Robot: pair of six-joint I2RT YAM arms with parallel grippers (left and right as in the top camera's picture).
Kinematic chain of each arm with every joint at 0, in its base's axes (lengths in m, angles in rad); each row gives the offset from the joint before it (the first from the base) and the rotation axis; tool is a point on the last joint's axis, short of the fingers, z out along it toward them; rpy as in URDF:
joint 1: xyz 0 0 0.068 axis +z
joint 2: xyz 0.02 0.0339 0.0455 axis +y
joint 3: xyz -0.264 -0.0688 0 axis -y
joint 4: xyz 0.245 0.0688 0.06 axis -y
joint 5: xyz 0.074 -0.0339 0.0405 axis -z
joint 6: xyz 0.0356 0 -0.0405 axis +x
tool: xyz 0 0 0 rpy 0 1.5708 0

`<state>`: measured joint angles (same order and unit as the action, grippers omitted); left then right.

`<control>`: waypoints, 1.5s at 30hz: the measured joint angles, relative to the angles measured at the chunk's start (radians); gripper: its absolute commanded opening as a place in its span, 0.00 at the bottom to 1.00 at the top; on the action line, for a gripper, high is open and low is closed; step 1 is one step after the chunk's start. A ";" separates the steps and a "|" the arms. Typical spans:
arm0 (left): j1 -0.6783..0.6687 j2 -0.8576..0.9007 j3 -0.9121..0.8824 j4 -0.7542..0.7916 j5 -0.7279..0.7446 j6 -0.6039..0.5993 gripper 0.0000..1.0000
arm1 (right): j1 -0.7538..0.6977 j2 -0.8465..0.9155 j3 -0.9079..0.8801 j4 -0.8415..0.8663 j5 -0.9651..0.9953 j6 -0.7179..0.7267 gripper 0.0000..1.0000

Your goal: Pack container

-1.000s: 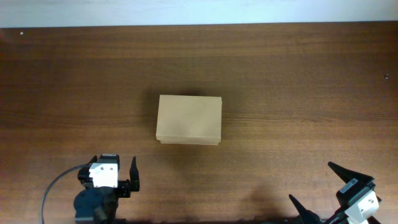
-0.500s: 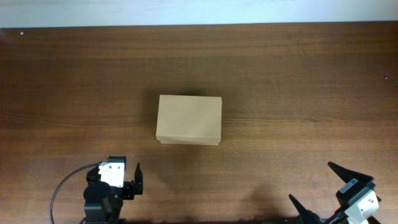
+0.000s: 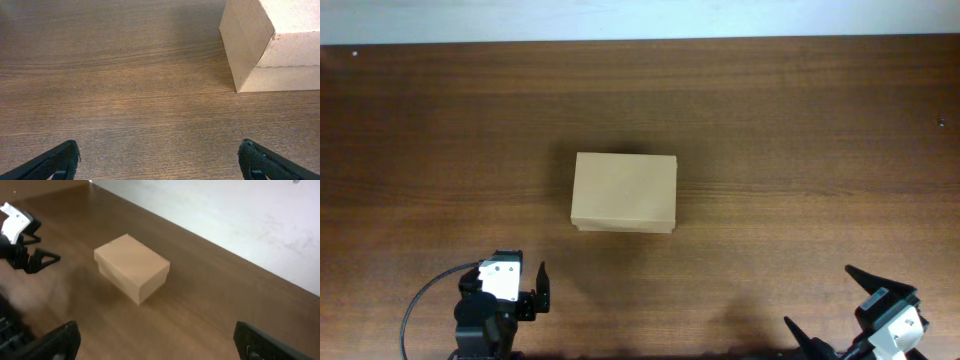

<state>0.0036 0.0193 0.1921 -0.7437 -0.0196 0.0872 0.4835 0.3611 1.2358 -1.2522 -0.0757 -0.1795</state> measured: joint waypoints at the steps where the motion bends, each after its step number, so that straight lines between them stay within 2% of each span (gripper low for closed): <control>1: 0.000 0.000 0.000 0.000 0.000 0.000 1.00 | -0.013 0.000 0.000 0.003 -0.004 0.000 0.99; 7: 0.000 0.000 0.000 0.000 0.000 0.000 1.00 | -0.126 -0.025 -0.126 0.066 -0.005 -0.037 0.99; 14: 0.000 0.000 0.000 -0.001 0.000 0.000 0.99 | -0.304 -0.202 -0.528 0.271 -0.003 -0.068 0.99; 21: 0.000 0.000 -0.001 -0.001 0.000 0.000 1.00 | -0.459 -0.313 -0.789 0.331 -0.012 -0.063 0.99; 28: 0.000 -0.001 -0.001 0.000 0.000 0.000 1.00 | -0.497 -0.346 -0.891 0.338 -0.016 -0.036 0.99; 35: 0.000 -0.001 -0.001 0.000 0.000 0.000 1.00 | -0.498 -0.346 -1.000 0.391 -0.016 0.124 0.99; 45: 0.000 -0.001 -0.001 0.000 0.000 0.000 1.00 | -0.498 -0.346 -1.027 0.401 -0.015 0.178 0.99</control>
<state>0.0036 0.0181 0.1913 -0.7441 -0.0196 0.0872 -0.0143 0.0147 0.2089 -0.8513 -0.0906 -0.0017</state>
